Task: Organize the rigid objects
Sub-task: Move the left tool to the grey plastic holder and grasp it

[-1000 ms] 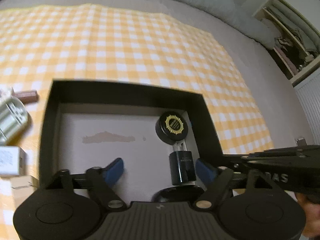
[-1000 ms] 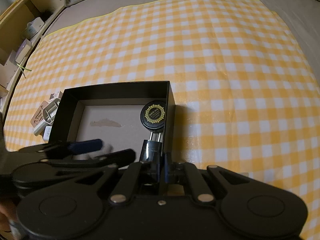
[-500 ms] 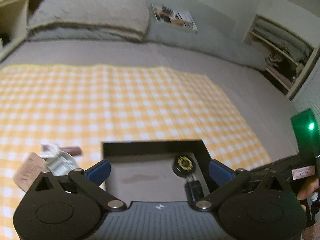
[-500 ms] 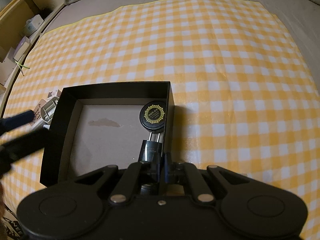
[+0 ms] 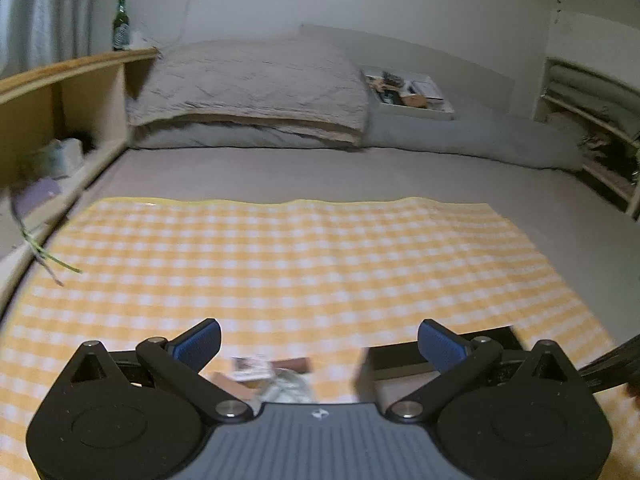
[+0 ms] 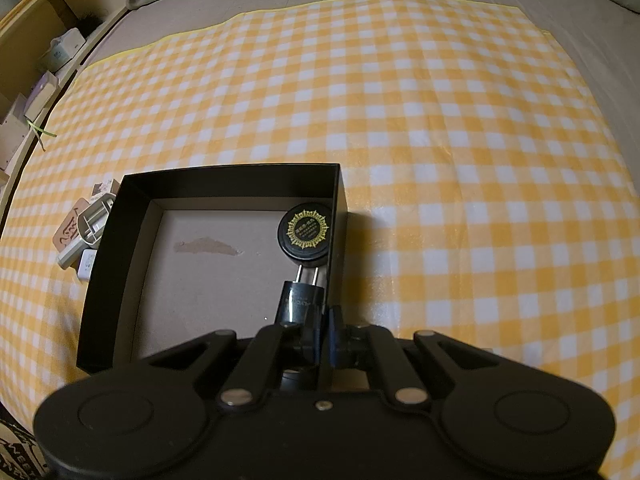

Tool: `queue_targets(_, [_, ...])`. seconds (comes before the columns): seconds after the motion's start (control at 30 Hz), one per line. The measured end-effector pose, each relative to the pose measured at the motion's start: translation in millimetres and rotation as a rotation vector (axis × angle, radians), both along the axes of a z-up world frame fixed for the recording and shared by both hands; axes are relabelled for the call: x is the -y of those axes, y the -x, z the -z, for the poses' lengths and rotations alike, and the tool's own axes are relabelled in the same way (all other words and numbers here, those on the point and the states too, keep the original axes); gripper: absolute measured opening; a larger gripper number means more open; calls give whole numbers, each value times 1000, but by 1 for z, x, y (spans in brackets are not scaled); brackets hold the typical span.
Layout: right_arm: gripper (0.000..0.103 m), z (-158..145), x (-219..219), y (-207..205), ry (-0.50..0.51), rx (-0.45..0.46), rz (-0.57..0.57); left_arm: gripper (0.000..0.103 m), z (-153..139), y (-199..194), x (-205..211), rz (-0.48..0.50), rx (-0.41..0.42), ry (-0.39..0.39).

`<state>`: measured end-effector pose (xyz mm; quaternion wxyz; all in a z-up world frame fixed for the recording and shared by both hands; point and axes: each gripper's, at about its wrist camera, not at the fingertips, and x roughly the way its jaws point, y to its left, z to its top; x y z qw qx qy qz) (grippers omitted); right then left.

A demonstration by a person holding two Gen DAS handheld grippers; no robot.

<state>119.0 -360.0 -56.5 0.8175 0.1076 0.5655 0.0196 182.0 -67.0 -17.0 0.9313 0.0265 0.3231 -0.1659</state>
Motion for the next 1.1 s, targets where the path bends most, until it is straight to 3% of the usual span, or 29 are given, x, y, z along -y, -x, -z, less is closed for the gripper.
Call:
queue_targets(0.3, [5,1,0,-1,4,1,0,103,20,-19,-31,-44,-28,-165])
queue_targets(0.47, [5,1,1,-2,4,1,1,103,30,-25,-35,-9,-23,-248])
queue_targets(0.67, [5,1,0,-1,6,1,3,103,45,-39,-26,60,-92,-260])
queue_targets(0.77, [5,1,0,-1,5,1,3,98,52,-44,-15,96,-104,-278])
queue_targets(0.9, [5,1,-1,-1,5,1,4,85,66,-45,9,173,-92,-400])
queue_targets(1.1, [5,2,0,-2,11,2,-1,73,90,-49,30,271,-130,-488])
